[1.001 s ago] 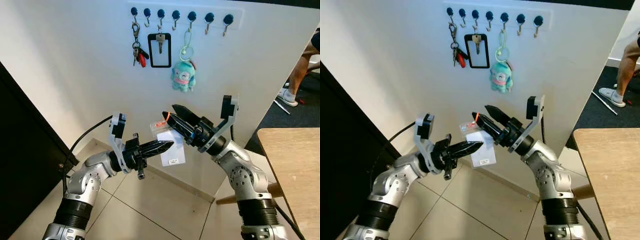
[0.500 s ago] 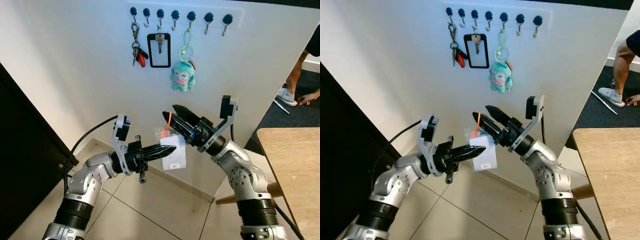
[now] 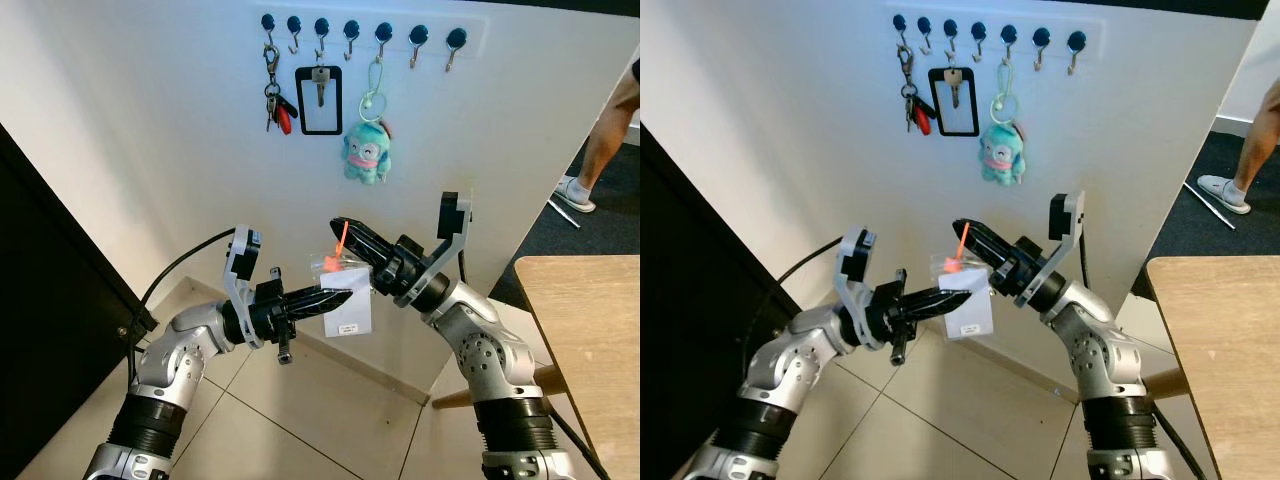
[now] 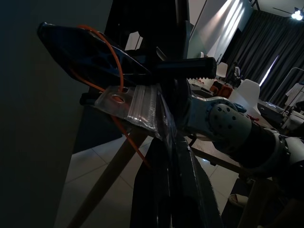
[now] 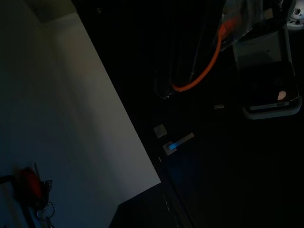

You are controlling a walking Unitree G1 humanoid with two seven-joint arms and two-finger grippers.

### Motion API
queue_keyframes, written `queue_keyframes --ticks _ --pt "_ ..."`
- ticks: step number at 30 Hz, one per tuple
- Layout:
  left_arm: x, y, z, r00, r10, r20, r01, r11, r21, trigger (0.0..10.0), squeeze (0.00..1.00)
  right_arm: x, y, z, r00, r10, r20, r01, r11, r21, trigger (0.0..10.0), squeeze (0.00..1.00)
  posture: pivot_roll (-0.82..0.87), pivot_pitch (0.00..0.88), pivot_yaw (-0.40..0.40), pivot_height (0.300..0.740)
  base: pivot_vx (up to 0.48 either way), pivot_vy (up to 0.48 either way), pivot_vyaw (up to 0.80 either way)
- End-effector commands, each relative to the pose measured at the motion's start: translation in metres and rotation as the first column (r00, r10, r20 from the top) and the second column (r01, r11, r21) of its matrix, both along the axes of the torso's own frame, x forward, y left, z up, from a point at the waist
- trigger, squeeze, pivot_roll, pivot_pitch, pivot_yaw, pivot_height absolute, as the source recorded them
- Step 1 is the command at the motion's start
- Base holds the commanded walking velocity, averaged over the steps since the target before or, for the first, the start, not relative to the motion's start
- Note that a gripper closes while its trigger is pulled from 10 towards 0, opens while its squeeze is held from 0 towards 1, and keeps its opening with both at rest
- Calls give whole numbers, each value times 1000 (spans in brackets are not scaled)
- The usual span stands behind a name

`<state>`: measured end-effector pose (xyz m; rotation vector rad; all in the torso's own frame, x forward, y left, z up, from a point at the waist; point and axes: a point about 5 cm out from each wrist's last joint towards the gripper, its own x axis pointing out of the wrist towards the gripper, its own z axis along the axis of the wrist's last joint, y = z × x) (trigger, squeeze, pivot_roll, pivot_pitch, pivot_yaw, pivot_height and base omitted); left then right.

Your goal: Hang keys on a hook

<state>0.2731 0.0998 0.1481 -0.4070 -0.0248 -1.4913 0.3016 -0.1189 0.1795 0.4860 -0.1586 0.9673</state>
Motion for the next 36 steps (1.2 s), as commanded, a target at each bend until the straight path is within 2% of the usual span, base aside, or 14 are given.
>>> queue_keyframes --ticks 1,9,15,21,22,27,29,36 --pt "-2 4 1 999 -22 26 22 1000 20 10000 0 1 -2 -5 1000 -12 -24 12 1000 -19 0 0 -154 47 82 740 0 0 0" --pt "0 12 2 999 -4 32 3 999 34 10000 0 -2 -11 -6 1000 -9 -16 8 999 -39 0 0 -155 54 87 740 0 0 0" --pt "5 15 -10 997 41 73 -53 984 167 10000 0 -1 -16 -2 1000 -25 -4 25 999 -40 0 0 -155 56 89 740 0 0 0" --pt "6 14 -11 996 45 72 -56 984 171 10000 0 -1 -16 -2 1000 -21 -4 21 999 -43 0 0 -155 56 89 740 0 0 0" --pt "6 17 -16 996 46 75 -61 975 213 10000 0 -2 -18 -3 1000 -2 -6 1 998 -68 0 0 -155 56 89 740 0 0 0" --pt "6 18 -17 996 46 76 -62 972 226 10000 0 -3 -18 -3 1000 3 -7 -4 997 -74 0 0 -155 56 89 740 0 0 0" --pt "8 22 -23 994 70 87 -92 958 271 10000 0 -9 -30 -6 998 55 -20 -58 988 -143 0 0 -148 61 88 740 0 0 0" --pt "13 26 -24 986 122 111 -149 948 280 10000 0 -21 -48 -7 990 134 -44 -140 968 -207 0 0 -148 61 88 740 0 0 0"
